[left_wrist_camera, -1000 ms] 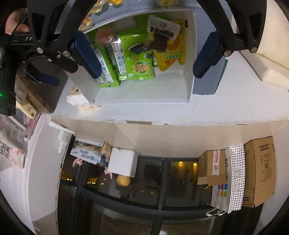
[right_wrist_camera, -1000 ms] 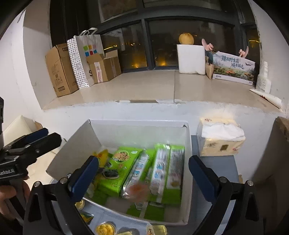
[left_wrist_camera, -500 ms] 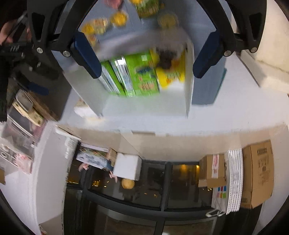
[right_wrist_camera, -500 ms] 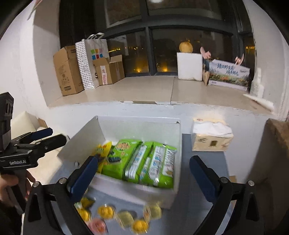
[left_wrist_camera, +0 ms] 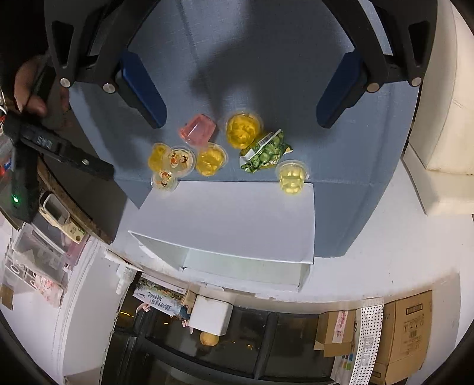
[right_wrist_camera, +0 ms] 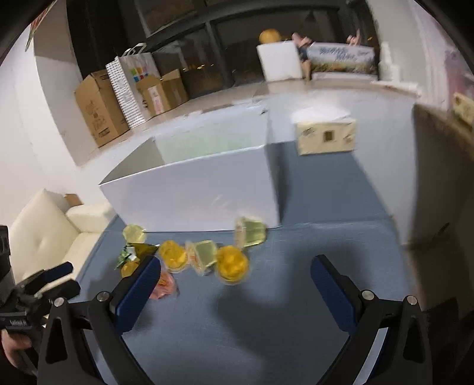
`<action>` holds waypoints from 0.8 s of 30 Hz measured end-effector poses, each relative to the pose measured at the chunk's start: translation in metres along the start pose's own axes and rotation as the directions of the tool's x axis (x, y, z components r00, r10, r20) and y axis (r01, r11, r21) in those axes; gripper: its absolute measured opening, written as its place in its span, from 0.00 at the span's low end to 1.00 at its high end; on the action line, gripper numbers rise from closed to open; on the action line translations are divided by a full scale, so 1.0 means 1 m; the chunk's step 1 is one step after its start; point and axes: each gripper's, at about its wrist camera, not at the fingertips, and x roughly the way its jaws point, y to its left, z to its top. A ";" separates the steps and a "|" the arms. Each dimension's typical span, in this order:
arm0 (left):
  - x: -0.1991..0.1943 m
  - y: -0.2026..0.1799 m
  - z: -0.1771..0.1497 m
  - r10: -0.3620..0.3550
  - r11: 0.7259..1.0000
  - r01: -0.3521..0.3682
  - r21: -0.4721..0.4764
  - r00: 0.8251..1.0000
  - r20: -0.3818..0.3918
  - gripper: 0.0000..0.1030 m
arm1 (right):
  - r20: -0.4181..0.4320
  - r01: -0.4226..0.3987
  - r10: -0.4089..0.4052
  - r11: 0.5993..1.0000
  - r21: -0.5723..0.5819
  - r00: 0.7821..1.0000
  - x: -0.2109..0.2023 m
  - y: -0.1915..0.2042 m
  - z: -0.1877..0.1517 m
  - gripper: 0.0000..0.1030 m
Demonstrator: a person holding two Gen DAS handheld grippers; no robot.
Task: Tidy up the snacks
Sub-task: 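Release both items into the white box and withdraw, then grasp a pale yellow jelly cup with the right tool while the left grasps a clear yellow cup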
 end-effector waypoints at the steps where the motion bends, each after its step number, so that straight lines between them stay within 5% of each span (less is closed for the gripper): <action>1: 0.002 0.001 0.000 -0.001 1.000 0.001 -0.007 1.000 -0.004 1.00 | -0.012 -0.003 0.003 1.000 -0.007 1.000 0.011 -0.001 0.004 1.00; 5: 0.005 0.006 -0.003 -0.009 1.000 0.008 -0.023 1.000 -0.020 1.00 | -0.057 0.013 -0.013 1.000 0.009 0.998 0.047 -0.011 0.019 1.00; 8: 0.006 0.010 -0.006 -0.002 1.000 0.001 -0.032 1.000 -0.028 1.00 | -0.123 0.031 -0.025 0.998 0.047 0.992 0.077 -0.021 0.028 0.88; 13: 0.008 0.018 -0.007 0.001 0.999 -0.003 -0.050 0.999 -0.034 1.00 | -0.217 0.036 -0.023 0.998 0.057 0.976 0.108 -0.028 0.028 0.35; 24: 0.022 0.030 0.013 0.014 0.999 -0.015 -0.050 1.000 -0.019 1.00 | -0.096 -0.018 0.025 0.997 0.069 0.995 0.060 -0.025 0.023 0.33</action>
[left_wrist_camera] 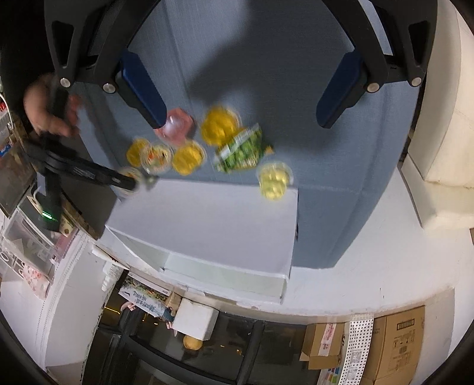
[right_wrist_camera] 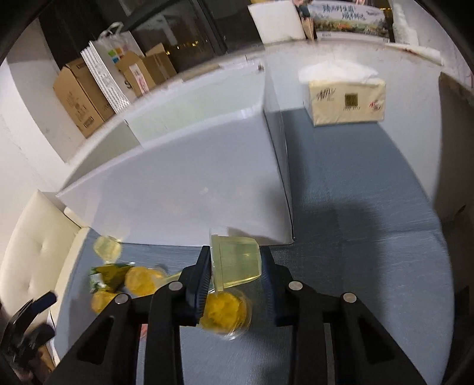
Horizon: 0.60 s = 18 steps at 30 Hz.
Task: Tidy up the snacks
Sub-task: 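Grasp a pale yellow jelly cup with the right tool while the left grasps a clear yellow cup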
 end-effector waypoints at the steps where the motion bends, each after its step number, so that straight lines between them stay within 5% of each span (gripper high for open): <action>1: 0.003 0.001 0.006 0.007 1.000 -0.007 -0.001 1.000 -0.003 1.00 | 0.024 -0.006 0.006 1.000 -0.004 1.000 -0.012 0.003 -0.003 0.33; 8: 0.047 0.009 0.050 0.057 0.998 -0.058 -0.019 0.998 -0.028 1.00 | 0.122 -0.026 0.033 0.998 -0.057 0.992 -0.070 0.031 -0.025 0.33; 16: 0.096 0.020 0.055 0.101 0.994 -0.105 -0.040 0.990 -0.098 0.98 | 0.136 -0.026 0.037 0.996 -0.085 0.990 -0.080 0.038 -0.031 0.33; 17: 0.098 0.020 0.053 0.103 0.994 -0.106 -0.026 0.991 -0.086 0.88 | 0.133 -0.030 0.041 0.996 -0.084 0.990 -0.078 0.038 -0.032 0.33; 18: 0.099 0.019 0.052 0.112 0.993 -0.114 -0.015 0.990 -0.083 0.66 | 0.129 -0.035 0.045 0.996 -0.080 0.991 -0.077 0.037 -0.033 0.33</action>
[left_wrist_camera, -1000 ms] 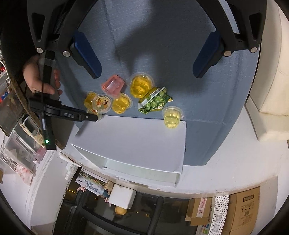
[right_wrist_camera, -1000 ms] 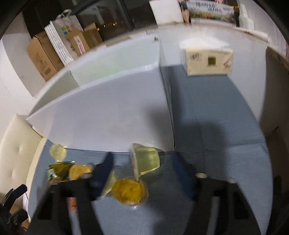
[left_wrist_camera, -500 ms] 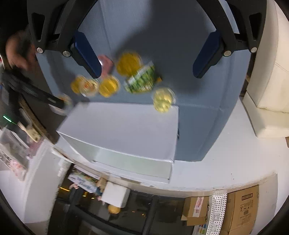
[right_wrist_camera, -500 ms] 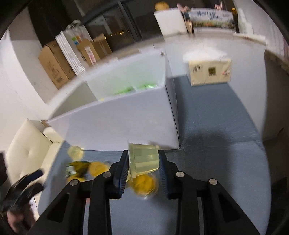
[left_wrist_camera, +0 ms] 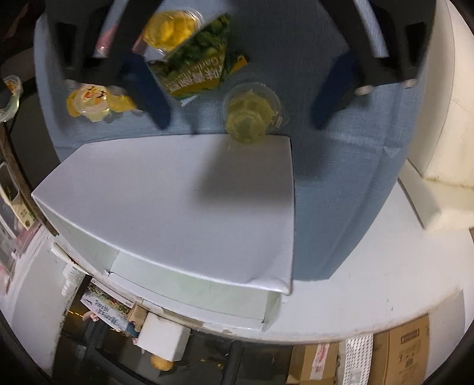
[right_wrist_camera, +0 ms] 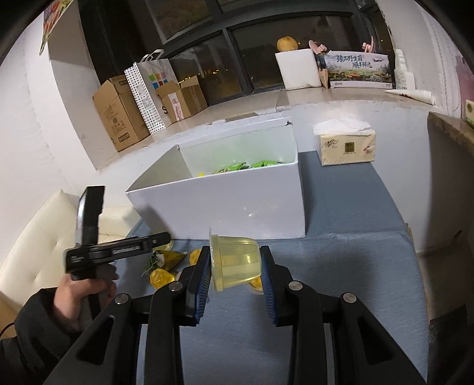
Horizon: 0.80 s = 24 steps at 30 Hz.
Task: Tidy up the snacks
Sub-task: 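Grasp a pale yellow jelly cup with the right tool while the left grasps a clear yellow cup, then carry both jelly cups over the white box and open both tools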
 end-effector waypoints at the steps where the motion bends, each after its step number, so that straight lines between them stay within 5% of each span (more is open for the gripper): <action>1: 0.003 -0.001 -0.001 0.014 1.000 -0.014 0.014 1.000 -0.009 0.56 | -0.003 -0.001 0.001 1.000 0.005 1.000 0.001 -0.001 -0.001 0.33; 2: 0.005 -0.001 -0.003 0.027 1.000 -0.026 0.014 0.999 -0.021 0.39 | -0.007 0.000 0.000 1.000 0.007 1.000 0.001 -0.001 -0.003 0.33; 3: 0.004 0.000 -0.004 0.012 1.000 -0.012 0.005 1.000 -0.012 0.36 | -0.007 0.000 0.000 1.000 0.008 1.000 0.001 -0.001 -0.004 0.33; 14: -0.044 -0.009 -0.015 -0.031 0.998 0.026 0.065 0.996 0.080 0.35 | 0.001 -0.016 0.016 1.000 -0.011 1.000 -0.004 0.009 -0.006 0.33; 24: -0.118 -0.030 -0.012 -0.115 0.985 0.086 0.147 0.972 0.204 0.35 | 0.023 -0.029 0.030 0.999 -0.033 0.999 -0.012 0.016 -0.003 0.33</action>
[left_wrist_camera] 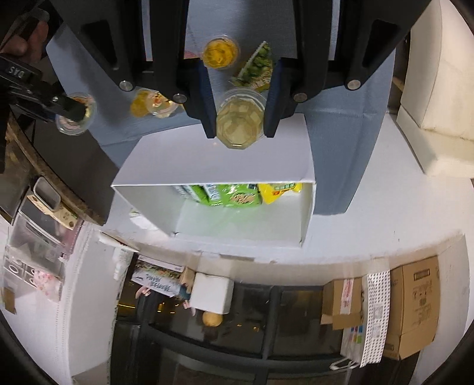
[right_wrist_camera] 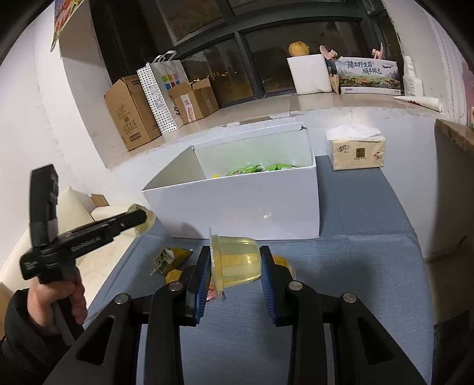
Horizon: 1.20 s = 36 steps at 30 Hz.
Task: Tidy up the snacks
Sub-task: 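Carry both jelly cups over the white box and open both tools, then grasp the orange jelly cup with the right tool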
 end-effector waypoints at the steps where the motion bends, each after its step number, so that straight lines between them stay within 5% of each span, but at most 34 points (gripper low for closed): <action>1: -0.002 -0.001 0.001 -0.009 1.000 0.009 0.000 1.000 0.006 0.35 | 0.003 0.000 0.000 1.000 -0.001 1.000 -0.001 0.000 0.001 0.33; 6: -0.003 -0.008 0.023 -0.029 1.000 0.029 0.007 0.999 0.032 0.34 | 0.029 -0.005 0.006 1.000 -0.024 1.000 -0.001 0.004 0.020 0.33; 13: 0.011 -0.022 0.093 -0.032 0.997 0.026 0.066 0.995 0.093 0.35 | 0.079 -0.016 0.022 0.997 -0.077 0.997 0.025 0.014 0.097 0.33; 20: 0.067 -0.011 0.128 0.024 0.997 -0.027 0.078 0.999 0.032 0.35 | -0.023 0.034 -0.035 0.999 -0.035 0.999 0.092 -0.009 0.145 0.34; 21: 0.075 -0.009 0.127 0.039 0.996 -0.040 0.077 0.999 0.012 0.37 | -0.031 0.049 -0.050 0.998 -0.025 0.998 0.097 -0.015 0.145 0.38; 22: 0.081 -0.007 0.126 0.052 0.996 -0.052 0.071 0.999 -0.001 0.43 | -0.042 0.067 -0.068 0.998 -0.016 0.997 0.101 -0.020 0.144 0.65; 24: 0.087 -0.001 0.120 0.076 0.996 -0.075 0.056 0.997 -0.021 0.99 | -0.040 0.057 -0.057 0.998 -0.001 0.998 0.103 -0.028 0.141 0.96; 30: 0.085 0.004 0.112 0.048 0.999 -0.048 0.005 0.998 -0.042 1.00 | -0.040 0.026 -0.025 0.999 0.035 0.999 0.094 -0.037 0.136 1.00; 36: 0.071 -0.010 0.112 0.044 0.998 -0.043 0.050 0.999 -0.026 1.00 | 0.005 0.027 -0.027 0.999 -0.018 1.000 0.073 -0.018 0.136 1.00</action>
